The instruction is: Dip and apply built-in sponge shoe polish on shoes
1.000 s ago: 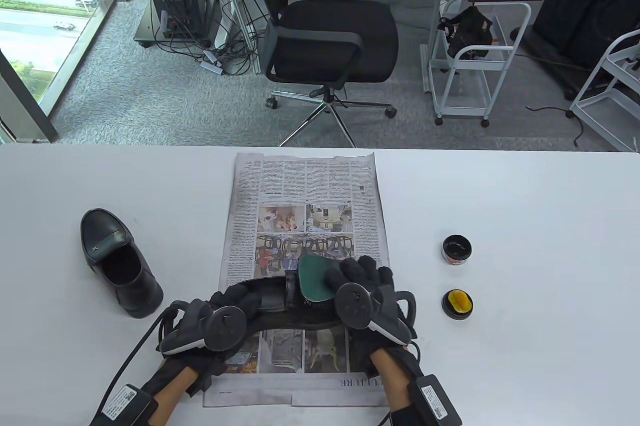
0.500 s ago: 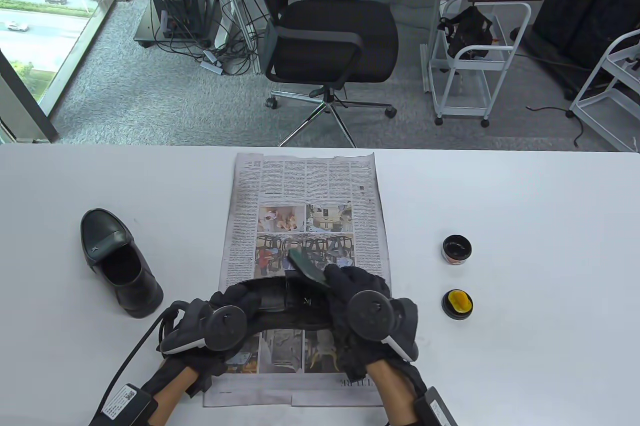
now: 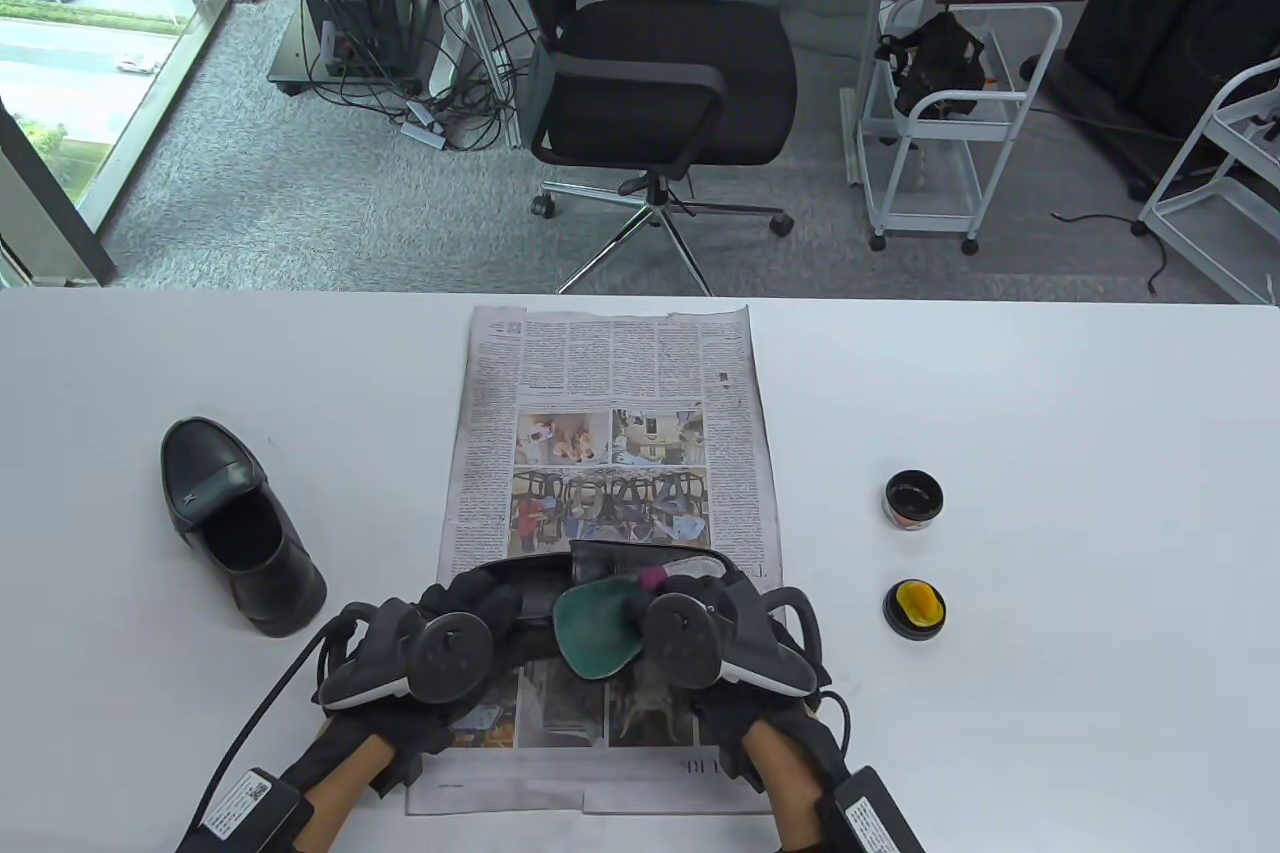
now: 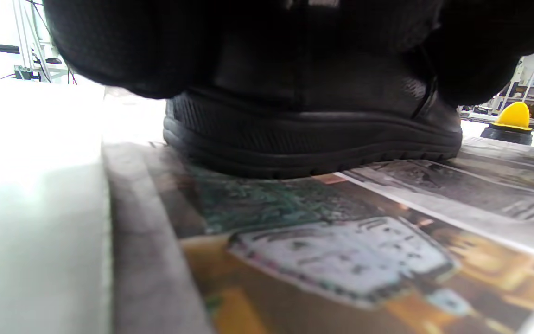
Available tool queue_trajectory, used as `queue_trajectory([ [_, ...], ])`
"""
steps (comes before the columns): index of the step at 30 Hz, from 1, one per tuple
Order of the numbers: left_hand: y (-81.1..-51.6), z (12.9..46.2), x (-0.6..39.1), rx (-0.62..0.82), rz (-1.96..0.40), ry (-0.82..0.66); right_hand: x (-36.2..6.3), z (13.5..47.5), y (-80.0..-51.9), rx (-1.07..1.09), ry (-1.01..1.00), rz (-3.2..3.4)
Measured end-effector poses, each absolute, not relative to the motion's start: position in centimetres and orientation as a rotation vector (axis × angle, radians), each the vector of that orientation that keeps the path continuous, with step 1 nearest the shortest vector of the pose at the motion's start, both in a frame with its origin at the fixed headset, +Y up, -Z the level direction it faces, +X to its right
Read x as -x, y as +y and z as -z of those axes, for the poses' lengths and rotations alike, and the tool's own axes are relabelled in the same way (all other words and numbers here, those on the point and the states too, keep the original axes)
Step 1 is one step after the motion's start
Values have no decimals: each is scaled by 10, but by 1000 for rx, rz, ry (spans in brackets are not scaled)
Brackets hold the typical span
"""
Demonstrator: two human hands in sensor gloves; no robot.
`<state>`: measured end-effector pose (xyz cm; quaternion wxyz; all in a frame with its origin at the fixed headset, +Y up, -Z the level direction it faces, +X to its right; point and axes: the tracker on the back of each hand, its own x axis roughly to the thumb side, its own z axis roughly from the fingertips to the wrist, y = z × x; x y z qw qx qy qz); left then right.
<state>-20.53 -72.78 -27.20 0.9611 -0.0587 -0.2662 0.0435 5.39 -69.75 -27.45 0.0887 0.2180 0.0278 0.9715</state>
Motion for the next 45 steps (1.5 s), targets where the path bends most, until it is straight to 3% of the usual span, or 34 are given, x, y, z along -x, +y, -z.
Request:
queue_trajectory([
  [2, -728, 272, 205, 116, -84, -537, -65, 277, -695, -549, 70, -2869],
  [7, -728, 272, 205, 112, -87, -536, -95, 277, -678, -241, -184, -2820],
  [13, -728, 272, 204, 102, -80, -535, -87, 274, -681, 102, -411, -2596],
  [16, -728, 272, 203, 100, -83, -524, -73, 277, -688, 9, -426, -2574],
  [20, -728, 272, 203, 96, -76, -522, -39, 269, -691, -341, -510, -2601],
  [25, -728, 272, 203, 97, -77, -523, -19, 271, -706, -568, -495, -2809],
  [28, -728, 272, 203, 96, -76, -522, -31, 279, -716, -472, -378, -2898],
  [30, -728, 272, 203, 94, -71, -523, -43, 283, -717, -422, -417, -2904],
  [36, -728, 272, 204, 88, -71, -533, -92, 291, -716, 0, -311, -2930],
  [39, -728, 272, 204, 85, -74, -530, -110, 285, -709, 160, -393, -2822],
  [45, -728, 272, 204, 86, -74, -527, -98, 275, -689, 13, -469, -2570],
])
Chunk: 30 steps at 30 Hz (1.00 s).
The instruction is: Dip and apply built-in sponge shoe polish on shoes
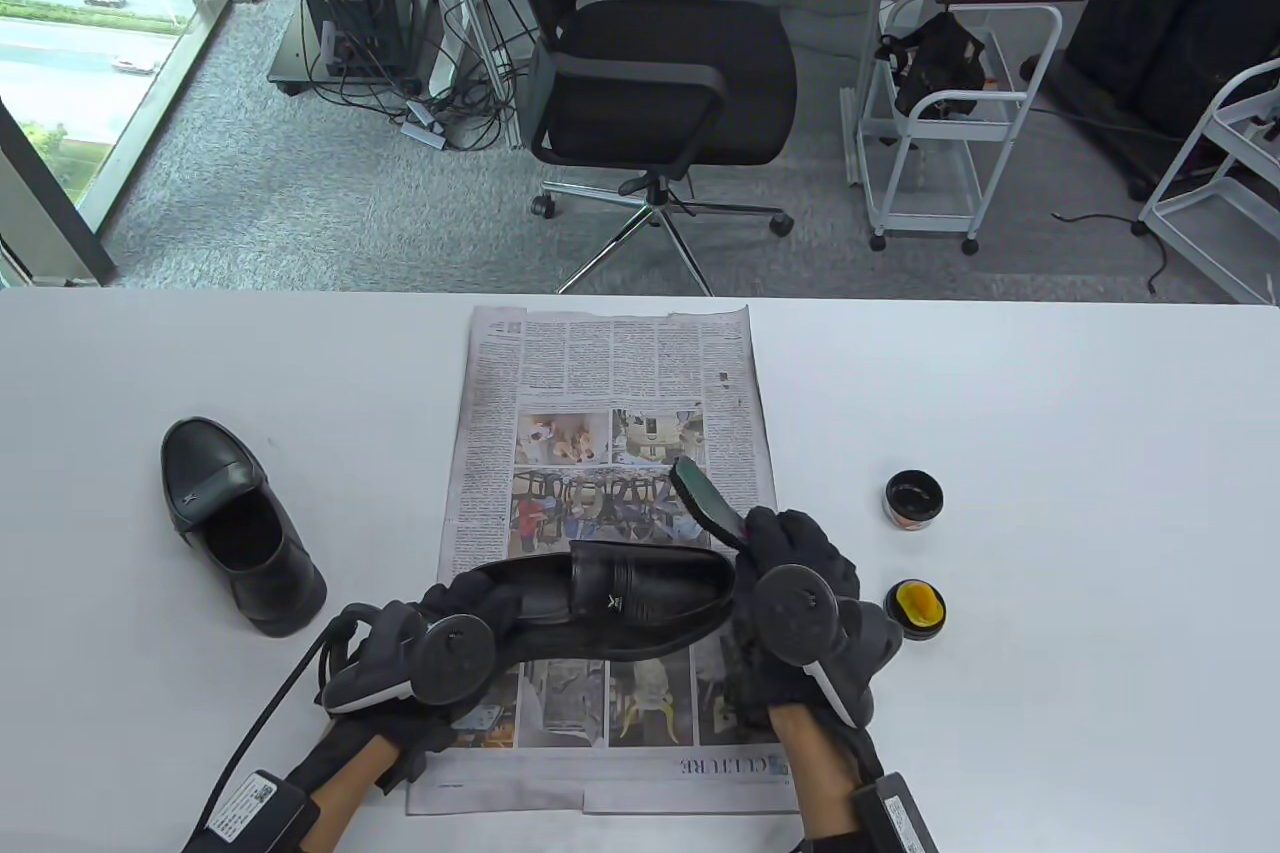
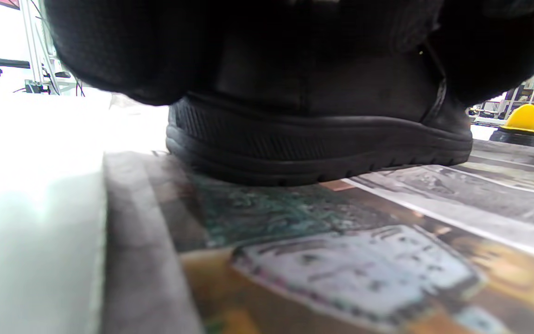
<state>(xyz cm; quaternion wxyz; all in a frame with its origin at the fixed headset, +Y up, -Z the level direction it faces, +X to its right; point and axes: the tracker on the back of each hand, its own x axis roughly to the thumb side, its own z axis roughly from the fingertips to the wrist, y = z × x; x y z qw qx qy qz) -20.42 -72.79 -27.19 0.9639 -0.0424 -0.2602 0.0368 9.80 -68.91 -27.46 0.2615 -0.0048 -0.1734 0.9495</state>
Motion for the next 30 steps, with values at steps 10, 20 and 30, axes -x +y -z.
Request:
queue_trajectory([
  [10, -726, 272, 206, 82, -71, -533, -39, 269, -705, -718, -134, -2704],
  [20, -727, 272, 206, 88, -75, -531, -85, 281, -702, -374, -150, -2862],
  [30, -727, 272, 205, 84, -67, -532, -79, 284, -703, -4, -439, -2567],
])
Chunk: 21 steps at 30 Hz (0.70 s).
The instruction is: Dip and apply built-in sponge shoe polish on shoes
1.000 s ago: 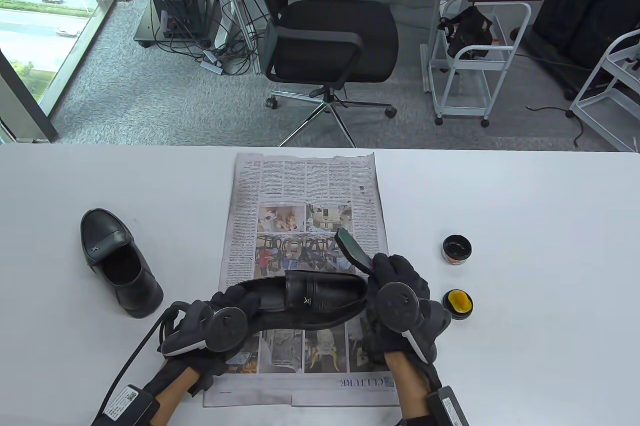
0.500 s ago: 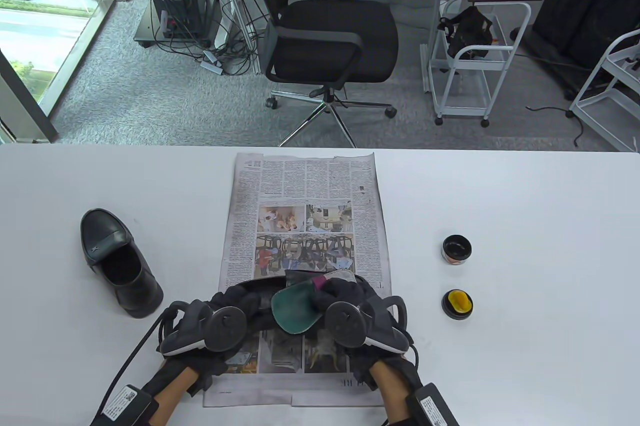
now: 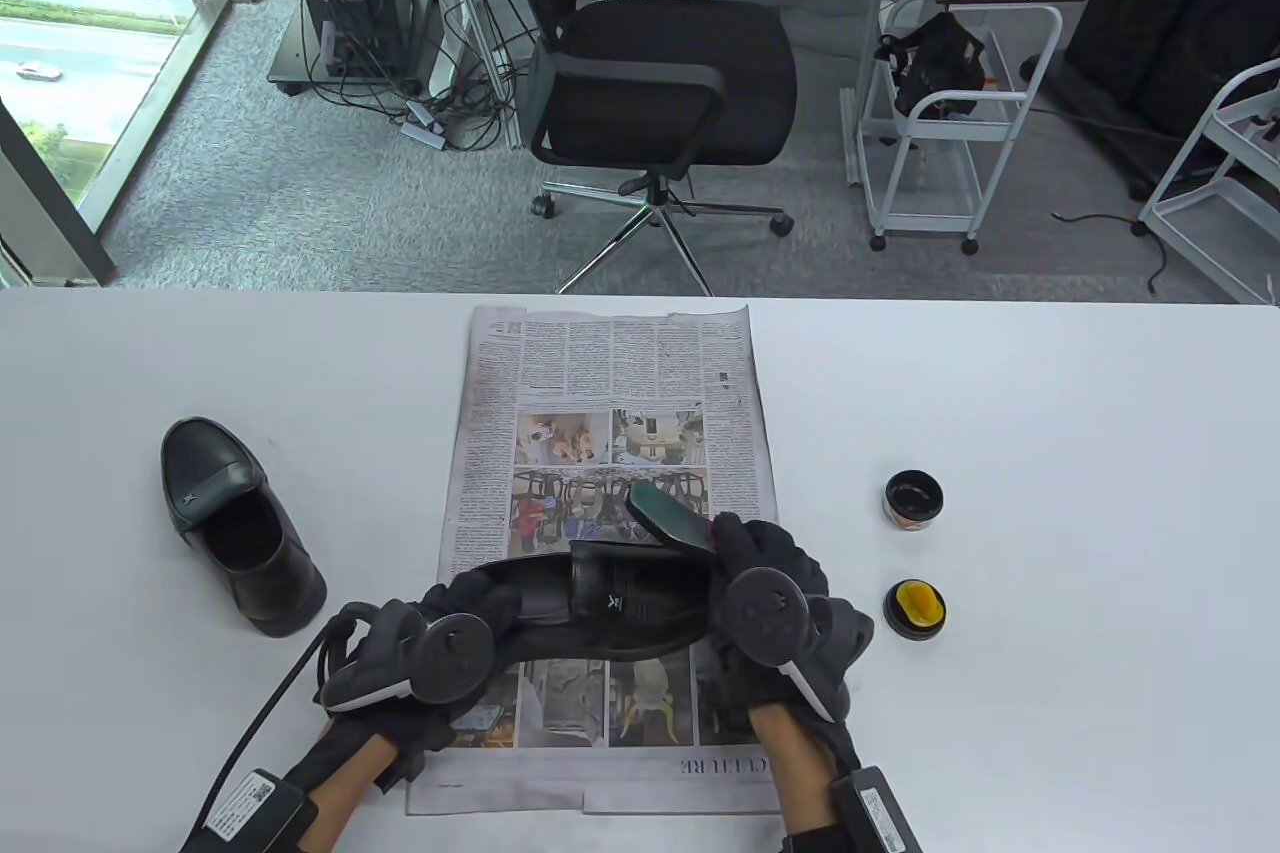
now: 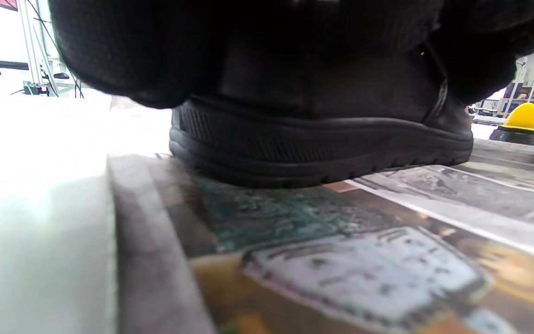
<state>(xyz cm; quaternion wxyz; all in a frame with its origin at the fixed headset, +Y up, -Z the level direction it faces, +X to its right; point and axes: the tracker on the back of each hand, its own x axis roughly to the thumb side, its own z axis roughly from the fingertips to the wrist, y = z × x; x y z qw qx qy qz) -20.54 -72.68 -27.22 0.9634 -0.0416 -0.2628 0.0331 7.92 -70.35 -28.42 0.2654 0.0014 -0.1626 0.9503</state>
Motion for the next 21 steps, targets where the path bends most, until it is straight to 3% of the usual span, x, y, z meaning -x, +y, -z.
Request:
queue_trajectory([
  [5, -727, 272, 205, 85, -69, -530, -54, 283, -705, -298, -449, -2573],
  [8, -727, 272, 205, 85, -69, -532, -44, 283, -714, -587, -301, -2754],
  [12, -727, 272, 205, 88, -71, -532, -50, 287, -716, -541, -288, -2839],
  [18, -728, 271, 205, 88, -72, -533, -75, 291, -717, -273, -203, -2976],
  [21, -728, 271, 205, 88, -69, -533, -87, 291, -711, -142, -300, -2963],
])
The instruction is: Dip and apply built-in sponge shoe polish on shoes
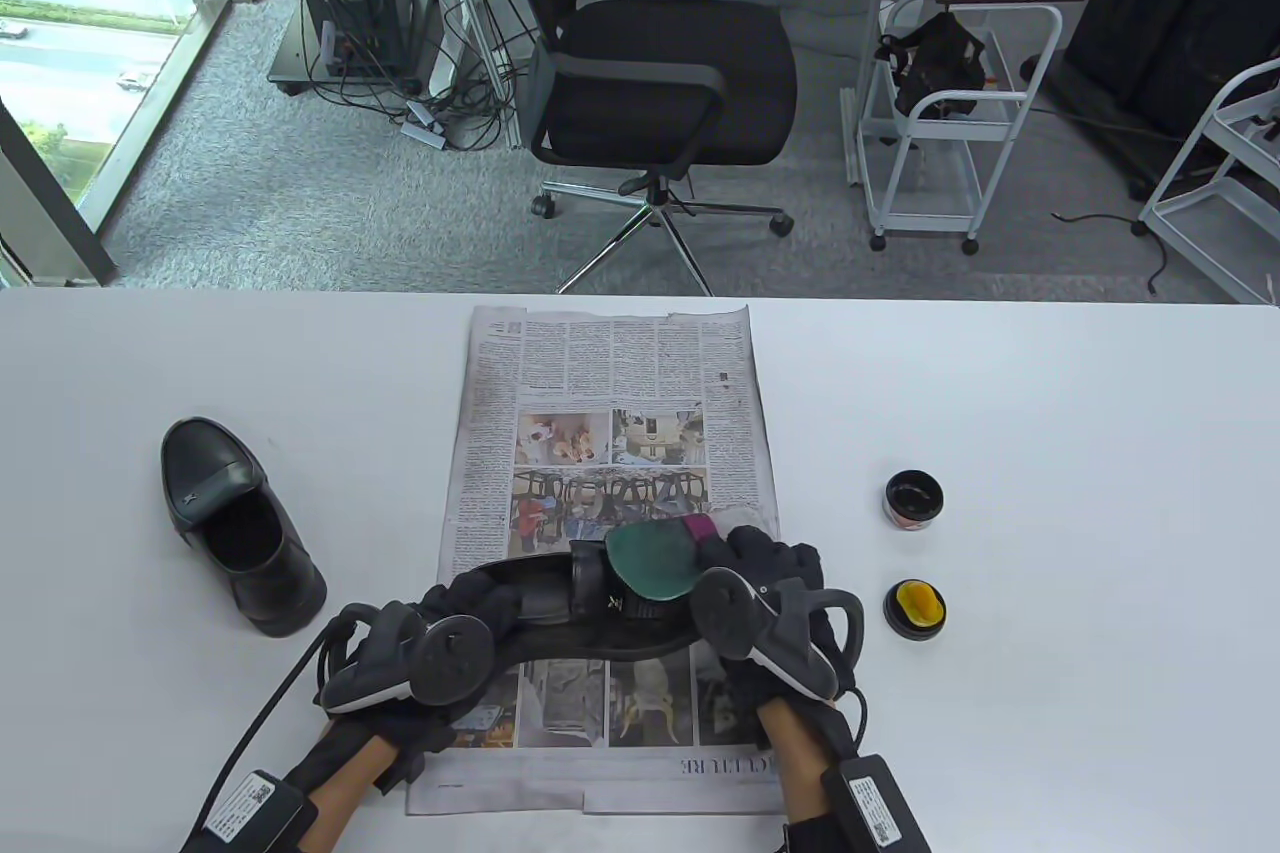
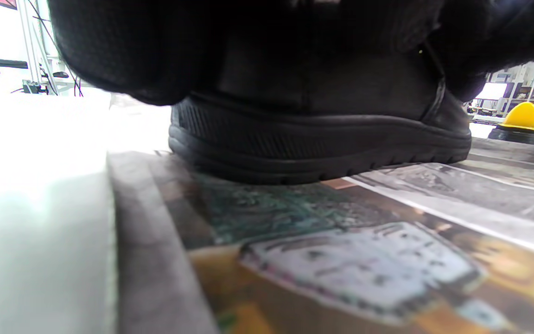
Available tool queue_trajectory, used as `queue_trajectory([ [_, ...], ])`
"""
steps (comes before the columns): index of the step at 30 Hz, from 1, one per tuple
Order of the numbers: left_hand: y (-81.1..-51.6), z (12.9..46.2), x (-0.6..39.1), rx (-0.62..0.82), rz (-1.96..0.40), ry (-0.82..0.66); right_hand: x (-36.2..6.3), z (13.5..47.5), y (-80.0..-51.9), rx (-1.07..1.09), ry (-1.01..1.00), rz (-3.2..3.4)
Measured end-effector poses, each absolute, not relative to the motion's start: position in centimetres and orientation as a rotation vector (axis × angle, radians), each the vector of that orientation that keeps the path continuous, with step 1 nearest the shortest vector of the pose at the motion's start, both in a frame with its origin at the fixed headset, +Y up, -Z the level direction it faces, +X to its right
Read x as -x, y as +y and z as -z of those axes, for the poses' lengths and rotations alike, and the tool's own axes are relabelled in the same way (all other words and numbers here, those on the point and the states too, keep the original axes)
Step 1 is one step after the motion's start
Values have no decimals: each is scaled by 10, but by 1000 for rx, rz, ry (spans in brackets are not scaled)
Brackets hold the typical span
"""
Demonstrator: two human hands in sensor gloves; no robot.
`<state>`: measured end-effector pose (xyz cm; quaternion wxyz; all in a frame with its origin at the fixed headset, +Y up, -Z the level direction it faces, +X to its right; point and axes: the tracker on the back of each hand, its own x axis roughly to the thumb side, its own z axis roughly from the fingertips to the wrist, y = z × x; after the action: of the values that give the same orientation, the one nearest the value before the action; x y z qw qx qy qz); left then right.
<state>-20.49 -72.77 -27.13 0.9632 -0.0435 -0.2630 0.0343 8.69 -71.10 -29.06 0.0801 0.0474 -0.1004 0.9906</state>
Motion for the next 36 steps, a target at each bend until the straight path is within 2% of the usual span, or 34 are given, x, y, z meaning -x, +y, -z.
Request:
queue_trajectory([
  [3, -728, 271, 205, 88, -70, -532, -87, 282, -694, -170, -526, -2910],
  [7, -728, 271, 205, 87, -68, -536, -70, 270, -680, -340, -574, -2788],
  [10, -728, 271, 205, 87, -69, -534, -49, 267, -683, -586, -413, -2761],
  [13, -728, 271, 205, 89, -72, -534, -39, 269, -693, -697, -188, -2756],
  [16, -728, 271, 205, 92, -74, -534, -40, 271, -702, -706, -111, -2809],
  [21, -729, 271, 205, 95, -73, -544, -53, 277, -702, -585, -90, -2884],
  [26, -729, 271, 205, 98, -76, -546, -86, 285, -696, -274, -119, -2976],
  [28, -729, 271, 205, 99, -75, -547, -102, 285, -693, -105, -200, -2926],
  [31, -729, 271, 205, 97, -72, -546, -113, 282, -689, 35, -377, -2829],
  [33, -729, 271, 205, 97, -72, -545, -109, 280, -691, 55, -612, -2721],
  [36, -729, 271, 205, 97, -70, -544, -92, 281, -697, -2, -585, -2703],
])
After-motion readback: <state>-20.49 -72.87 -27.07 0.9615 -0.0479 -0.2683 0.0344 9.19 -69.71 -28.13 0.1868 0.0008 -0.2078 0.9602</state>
